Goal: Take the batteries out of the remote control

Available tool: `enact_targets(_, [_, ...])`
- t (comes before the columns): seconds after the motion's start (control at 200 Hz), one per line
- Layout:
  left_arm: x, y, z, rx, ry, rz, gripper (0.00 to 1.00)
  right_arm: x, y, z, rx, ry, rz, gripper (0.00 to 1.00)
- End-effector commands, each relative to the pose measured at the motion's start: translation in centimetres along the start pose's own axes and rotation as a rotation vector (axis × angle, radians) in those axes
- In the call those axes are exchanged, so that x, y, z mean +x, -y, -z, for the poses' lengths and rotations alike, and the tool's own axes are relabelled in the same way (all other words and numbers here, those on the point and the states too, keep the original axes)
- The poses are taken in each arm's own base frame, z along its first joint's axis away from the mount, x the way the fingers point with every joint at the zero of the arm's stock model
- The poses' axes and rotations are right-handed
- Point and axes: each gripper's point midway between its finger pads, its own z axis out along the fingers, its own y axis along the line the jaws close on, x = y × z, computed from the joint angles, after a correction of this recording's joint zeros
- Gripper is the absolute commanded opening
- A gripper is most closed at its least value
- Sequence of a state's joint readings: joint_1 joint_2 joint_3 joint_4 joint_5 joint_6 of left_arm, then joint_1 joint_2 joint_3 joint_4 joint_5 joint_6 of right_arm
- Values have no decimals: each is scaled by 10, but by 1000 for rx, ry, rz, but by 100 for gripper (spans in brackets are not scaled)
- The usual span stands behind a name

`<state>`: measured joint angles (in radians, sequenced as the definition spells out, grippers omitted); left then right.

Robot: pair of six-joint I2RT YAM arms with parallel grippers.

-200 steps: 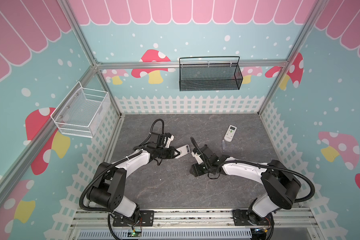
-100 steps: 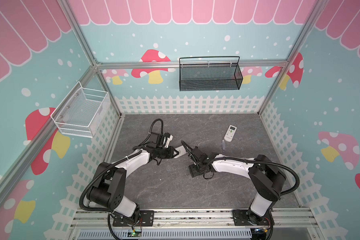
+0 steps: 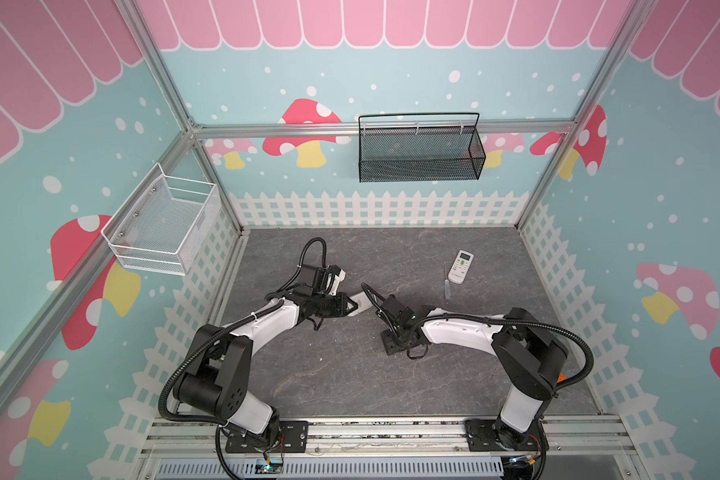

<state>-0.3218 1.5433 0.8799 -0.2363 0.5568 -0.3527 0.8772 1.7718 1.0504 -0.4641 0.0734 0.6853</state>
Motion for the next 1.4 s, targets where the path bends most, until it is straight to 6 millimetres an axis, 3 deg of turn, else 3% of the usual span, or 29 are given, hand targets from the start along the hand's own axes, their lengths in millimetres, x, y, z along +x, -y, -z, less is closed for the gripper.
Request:
enact_targets(0.0, [-11, 4, 3, 5, 28, -15, 0, 8, 3, -8, 20, -36, -9, 51])
enact_targets(0.225, [-11, 3, 3, 4, 28, -16, 0, -1, 9, 3, 33, 2, -11, 40])
enact_targets(0.39, [-9, 7, 0, 16, 18, -18, 0, -11, 31, 19, 39, 40, -36, 39])
enact_targets(0.565, [-3, 26, -12, 100, -29, 14, 0, -31, 79, 52, 75, 108, -85, 39])
enact_targets(0.735, [6, 45, -28, 162, -102, -6, 0, -40, 151, 78, 128, 171, -157, 39])
enact_targets(0.831, [13, 55, -38, 179, -146, -14, 0, -37, 189, 82, 163, 166, -192, 39])
enact_targets(1.036, [23, 54, -50, 178, -215, 16, 2, -22, 258, 77, 204, 151, -289, 39])
enact_targets(1.241, [29, 45, -56, 146, -247, 43, 11, -7, 301, 67, 214, 140, -367, 39])
enact_targets(1.391, [33, 36, -58, 116, -260, 57, 23, 1, 311, 56, 215, 118, -387, 39])
